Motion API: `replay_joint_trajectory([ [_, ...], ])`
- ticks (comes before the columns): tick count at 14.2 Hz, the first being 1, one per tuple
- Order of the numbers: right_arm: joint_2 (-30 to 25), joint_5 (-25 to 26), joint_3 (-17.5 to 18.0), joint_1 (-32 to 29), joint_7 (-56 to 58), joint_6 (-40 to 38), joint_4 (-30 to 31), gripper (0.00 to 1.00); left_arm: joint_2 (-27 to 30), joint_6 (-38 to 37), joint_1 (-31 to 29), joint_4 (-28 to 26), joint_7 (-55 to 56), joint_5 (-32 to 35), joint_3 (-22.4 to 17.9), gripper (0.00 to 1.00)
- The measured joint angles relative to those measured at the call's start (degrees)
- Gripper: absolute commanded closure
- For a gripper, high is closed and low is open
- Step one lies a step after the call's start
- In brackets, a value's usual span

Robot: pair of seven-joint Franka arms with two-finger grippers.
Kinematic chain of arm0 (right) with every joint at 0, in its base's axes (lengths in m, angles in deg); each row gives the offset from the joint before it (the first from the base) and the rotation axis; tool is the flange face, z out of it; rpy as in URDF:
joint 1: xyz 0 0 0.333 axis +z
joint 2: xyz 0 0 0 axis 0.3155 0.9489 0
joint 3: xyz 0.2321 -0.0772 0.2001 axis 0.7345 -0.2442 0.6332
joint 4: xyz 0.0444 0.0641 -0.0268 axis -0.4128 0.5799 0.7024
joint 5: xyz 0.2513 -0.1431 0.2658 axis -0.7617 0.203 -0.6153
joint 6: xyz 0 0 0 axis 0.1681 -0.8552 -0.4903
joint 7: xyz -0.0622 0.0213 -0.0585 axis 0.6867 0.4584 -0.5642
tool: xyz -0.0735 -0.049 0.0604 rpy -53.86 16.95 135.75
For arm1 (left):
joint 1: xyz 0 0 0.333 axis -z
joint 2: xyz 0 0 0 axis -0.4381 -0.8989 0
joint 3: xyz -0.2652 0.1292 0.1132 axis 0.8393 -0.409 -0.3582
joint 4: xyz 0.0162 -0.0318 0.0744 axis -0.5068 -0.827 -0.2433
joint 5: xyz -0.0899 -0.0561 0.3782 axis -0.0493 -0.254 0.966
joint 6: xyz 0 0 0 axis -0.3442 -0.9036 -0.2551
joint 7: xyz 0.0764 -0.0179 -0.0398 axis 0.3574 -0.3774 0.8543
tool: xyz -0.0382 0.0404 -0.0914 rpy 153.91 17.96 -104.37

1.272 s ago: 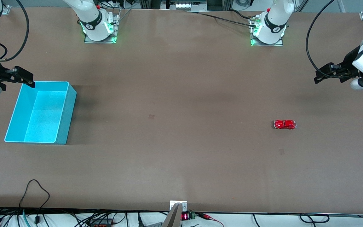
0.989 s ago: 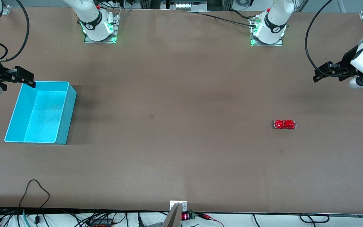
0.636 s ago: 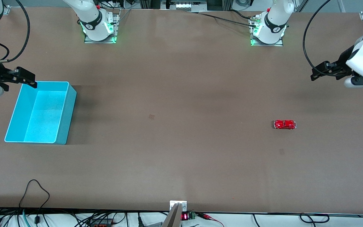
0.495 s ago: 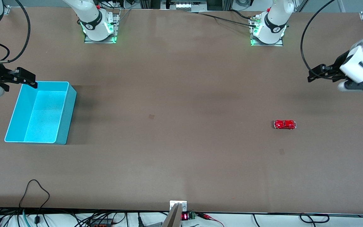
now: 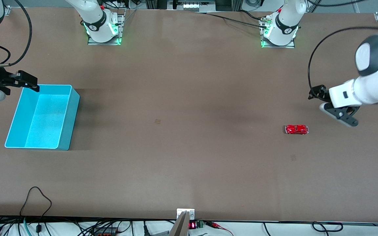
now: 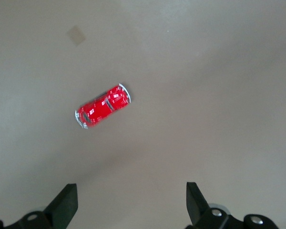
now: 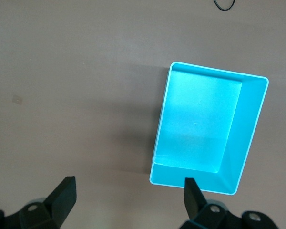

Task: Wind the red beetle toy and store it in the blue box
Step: 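Move the left gripper over the red toy car, then lower the left gripper onto the red car while the right gripper moves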

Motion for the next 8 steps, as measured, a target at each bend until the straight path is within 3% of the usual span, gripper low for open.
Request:
replay_joint_trajectory([
  [4, 0.0, 0.0, 0.0, 0.0, 0.0, -0.09, 0.0, 0.0, -2.66, 14.99, -0.73, -8.18, -18.61, 4.7, 0.0, 0.0],
  [8, 0.0, 0.0, 0.0, 0.0, 0.0, -0.12, 0.0, 0.0, -5.79, 21.22, -0.71, -10.27, -34.61, 5.07, 0.05, 0.0],
])
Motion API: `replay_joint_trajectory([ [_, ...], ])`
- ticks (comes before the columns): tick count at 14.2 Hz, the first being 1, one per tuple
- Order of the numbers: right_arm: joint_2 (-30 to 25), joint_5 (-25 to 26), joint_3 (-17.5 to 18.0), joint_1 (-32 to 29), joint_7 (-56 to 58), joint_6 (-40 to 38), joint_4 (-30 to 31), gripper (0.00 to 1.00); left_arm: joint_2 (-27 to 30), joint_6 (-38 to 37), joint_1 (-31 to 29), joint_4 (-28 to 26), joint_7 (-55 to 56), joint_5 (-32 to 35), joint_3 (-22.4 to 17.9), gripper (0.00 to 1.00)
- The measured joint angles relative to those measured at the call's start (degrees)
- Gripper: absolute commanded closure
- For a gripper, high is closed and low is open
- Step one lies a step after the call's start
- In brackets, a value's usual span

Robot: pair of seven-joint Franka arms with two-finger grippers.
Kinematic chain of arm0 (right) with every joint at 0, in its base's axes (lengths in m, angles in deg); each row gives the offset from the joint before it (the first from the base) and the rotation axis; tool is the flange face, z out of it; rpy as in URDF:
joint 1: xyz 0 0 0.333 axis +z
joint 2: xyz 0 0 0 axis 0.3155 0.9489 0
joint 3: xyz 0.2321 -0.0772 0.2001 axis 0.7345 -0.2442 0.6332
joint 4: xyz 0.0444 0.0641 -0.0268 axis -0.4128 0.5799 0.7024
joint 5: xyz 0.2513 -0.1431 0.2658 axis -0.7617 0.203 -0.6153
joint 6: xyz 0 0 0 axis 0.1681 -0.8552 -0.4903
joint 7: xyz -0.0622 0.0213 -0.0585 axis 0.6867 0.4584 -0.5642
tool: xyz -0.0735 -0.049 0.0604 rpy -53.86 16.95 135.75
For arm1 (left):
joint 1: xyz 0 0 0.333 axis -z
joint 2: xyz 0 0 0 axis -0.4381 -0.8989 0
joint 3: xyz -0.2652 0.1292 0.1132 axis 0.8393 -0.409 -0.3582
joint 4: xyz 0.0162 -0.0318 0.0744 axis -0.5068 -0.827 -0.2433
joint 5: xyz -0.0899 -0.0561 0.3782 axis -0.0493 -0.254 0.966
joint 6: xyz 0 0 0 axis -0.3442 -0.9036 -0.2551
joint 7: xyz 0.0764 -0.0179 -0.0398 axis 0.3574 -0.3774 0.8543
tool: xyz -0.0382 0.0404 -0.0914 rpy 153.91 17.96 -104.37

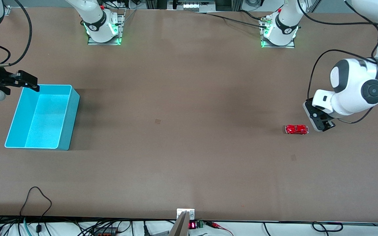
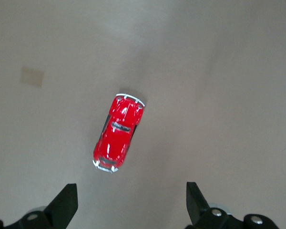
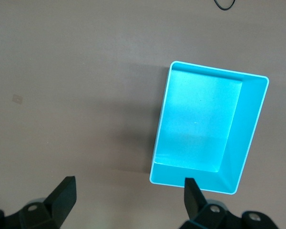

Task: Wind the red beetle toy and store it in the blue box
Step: 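Lower the left gripper onto the red car while the right gripper moves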

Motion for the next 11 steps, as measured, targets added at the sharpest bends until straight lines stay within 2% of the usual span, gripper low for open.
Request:
replay_joint_trajectory([
  [5, 0.0, 0.0, 0.0, 0.0, 0.0, -0.02, 0.0, 0.0, -6.14, 7.29, -0.84, -0.1, -14.89, 0.13, 0.11, 0.0],
  [11, 0.03, 0.0, 0.0, 0.0, 0.0, -0.06, 0.0, 0.0, -9.49, 12.62, -3.39, -0.4, -18.78, 0.17, 2.22, 0.0],
])
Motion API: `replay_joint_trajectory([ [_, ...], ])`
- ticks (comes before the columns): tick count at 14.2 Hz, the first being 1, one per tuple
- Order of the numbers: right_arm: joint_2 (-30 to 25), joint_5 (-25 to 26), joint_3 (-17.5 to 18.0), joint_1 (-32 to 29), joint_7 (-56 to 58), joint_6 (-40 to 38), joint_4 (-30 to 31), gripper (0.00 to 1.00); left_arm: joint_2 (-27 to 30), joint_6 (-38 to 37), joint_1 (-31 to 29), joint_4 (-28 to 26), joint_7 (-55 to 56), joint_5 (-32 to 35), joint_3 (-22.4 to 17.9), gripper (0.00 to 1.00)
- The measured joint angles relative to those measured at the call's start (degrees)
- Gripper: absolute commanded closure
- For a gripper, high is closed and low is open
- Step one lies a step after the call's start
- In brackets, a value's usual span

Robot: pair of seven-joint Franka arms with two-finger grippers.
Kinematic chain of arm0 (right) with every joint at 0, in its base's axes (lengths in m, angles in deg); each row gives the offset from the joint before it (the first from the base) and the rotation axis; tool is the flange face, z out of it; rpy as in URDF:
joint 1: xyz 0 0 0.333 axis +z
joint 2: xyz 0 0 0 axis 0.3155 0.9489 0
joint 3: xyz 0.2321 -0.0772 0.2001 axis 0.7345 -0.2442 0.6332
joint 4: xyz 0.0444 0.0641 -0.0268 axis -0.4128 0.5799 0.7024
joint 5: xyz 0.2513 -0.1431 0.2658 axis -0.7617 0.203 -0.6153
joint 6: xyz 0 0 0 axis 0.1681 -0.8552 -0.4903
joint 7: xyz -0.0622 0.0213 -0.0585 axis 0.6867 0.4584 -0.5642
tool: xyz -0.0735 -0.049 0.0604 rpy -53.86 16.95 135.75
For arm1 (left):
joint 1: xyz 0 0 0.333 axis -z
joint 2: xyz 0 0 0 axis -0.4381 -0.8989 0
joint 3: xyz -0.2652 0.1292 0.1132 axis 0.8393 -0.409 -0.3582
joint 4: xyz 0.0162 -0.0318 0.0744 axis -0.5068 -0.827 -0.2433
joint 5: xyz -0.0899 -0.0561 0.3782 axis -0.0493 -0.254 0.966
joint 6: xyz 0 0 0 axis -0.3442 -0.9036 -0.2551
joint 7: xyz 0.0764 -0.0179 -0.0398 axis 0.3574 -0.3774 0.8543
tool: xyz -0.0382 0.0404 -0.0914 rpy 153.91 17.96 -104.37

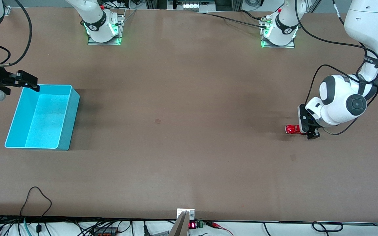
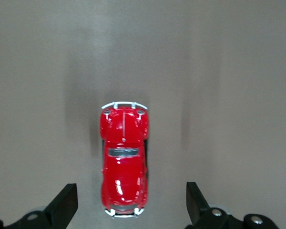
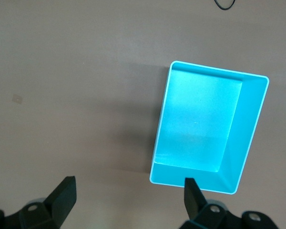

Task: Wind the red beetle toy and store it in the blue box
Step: 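Lower the left gripper onto the red car while the right gripper moves, then close the left gripper on the car while the right gripper nears the box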

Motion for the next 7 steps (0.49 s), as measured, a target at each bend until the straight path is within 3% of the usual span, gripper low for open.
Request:
replay_joint_trajectory([
  [4, 0.64, -0.05, 0.02, 0.05, 0.0, -0.05, 0.01, 0.0, -0.23, 7.83, 0.0, -3.65, -1.45, 0.01, 0.2, 0.0],
  [7, 2.2, -0.4, 0.26, 0.43, 0.02, -0.09, 0.05, 0.0, -0.25, 9.34, -0.02, -5.38, -1.66, 0.01, 0.25, 0.09],
])
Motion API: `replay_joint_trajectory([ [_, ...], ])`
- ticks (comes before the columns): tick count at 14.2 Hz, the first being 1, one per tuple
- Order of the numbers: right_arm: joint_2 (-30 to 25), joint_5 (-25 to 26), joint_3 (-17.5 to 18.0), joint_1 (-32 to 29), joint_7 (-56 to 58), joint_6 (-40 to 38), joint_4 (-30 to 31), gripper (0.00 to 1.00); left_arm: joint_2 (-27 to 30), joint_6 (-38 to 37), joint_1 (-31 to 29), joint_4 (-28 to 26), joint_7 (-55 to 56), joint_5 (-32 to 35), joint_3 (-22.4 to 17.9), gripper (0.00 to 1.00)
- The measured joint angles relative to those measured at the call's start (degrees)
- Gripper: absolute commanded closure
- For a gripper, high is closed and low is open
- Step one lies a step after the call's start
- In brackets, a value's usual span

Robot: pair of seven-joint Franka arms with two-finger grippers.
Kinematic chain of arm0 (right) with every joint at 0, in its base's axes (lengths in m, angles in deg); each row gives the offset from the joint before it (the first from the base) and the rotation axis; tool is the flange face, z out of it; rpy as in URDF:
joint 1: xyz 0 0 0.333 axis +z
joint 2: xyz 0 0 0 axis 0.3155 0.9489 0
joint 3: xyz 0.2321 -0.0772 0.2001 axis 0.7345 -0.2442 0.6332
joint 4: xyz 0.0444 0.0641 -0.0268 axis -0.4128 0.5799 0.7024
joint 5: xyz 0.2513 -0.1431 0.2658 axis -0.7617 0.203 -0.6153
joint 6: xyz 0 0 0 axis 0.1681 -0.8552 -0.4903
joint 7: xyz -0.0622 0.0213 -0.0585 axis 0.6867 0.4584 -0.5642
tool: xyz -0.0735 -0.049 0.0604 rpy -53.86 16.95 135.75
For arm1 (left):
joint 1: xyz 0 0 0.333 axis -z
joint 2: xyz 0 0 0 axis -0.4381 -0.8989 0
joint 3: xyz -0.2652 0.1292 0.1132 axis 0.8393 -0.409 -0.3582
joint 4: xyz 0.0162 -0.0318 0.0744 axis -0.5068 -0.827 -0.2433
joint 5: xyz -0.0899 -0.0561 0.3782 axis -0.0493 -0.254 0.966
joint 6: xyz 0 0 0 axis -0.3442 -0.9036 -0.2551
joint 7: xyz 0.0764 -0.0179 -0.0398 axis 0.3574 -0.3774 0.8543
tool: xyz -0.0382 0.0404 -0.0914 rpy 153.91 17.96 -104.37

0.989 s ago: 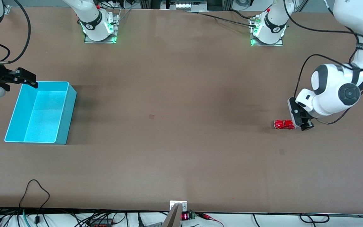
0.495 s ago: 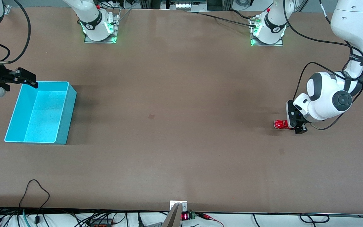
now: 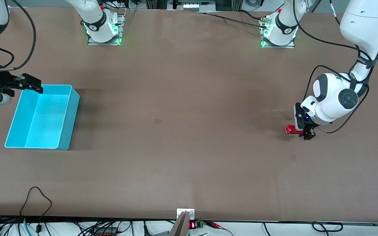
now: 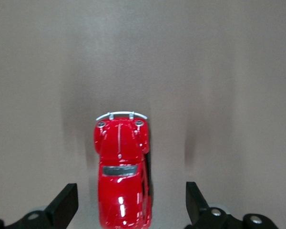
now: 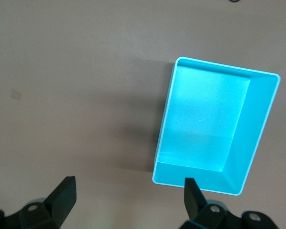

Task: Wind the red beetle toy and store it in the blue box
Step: 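Close the left gripper on the car while the right gripper nears the box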

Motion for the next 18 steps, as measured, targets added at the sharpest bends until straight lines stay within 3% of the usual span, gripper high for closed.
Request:
replay_joint_trajectory([
  [2, 1.23, -0.19, 0.07, 0.88, 0.0, -0.28, 0.01, 0.0, 0.0, 0.04, 0.0, -0.42, -0.02, 0.0, 0.05, 0.15],
  [6, 3.31, -0.42, 0.14, 2.95, -0.14, -3.22, 1.09, 0.0, 0.01, 0.2, -0.01, -0.46, -0.14, 0.0, 0.19, 0.17],
  [8, 3.84, -0.6, 0.1, 3.06, -0.16, -1.09, 3.81, 0.0, 0.01, 0.35, -0.02, -0.46, -0.16, 0.0, 0.25, 0.18],
  [9, 3.79, -0.63, 0.06, 3.06, -0.15, 1.16, 5.66, 0.0, 0.02, 0.46, -0.02, -0.46, -0.16, 0.0, 0.28, 0.18],
  [11, 3.4, -0.64, 0.03, 3.06, -0.15, 7.0, 10.11, 0.0, 0.03, 0.61, -0.02, -0.45, -0.17, 0.01, 0.34, 0.31],
  [15, 0.16, -0.67, 0.01, 3.13, -0.15, 22.83, 23.6, 0.0, 0.07, 0.91, -0.05, -0.38, -0.18, 0.01, 0.36, 0.36],
  [18, -1.76, -0.67, 0.01, 3.3, -0.15, 32.74, 31.96, 0.0, 0.08, 1.03, -0.09, -0.32, -0.17, 0.01, 0.36, 0.54],
])
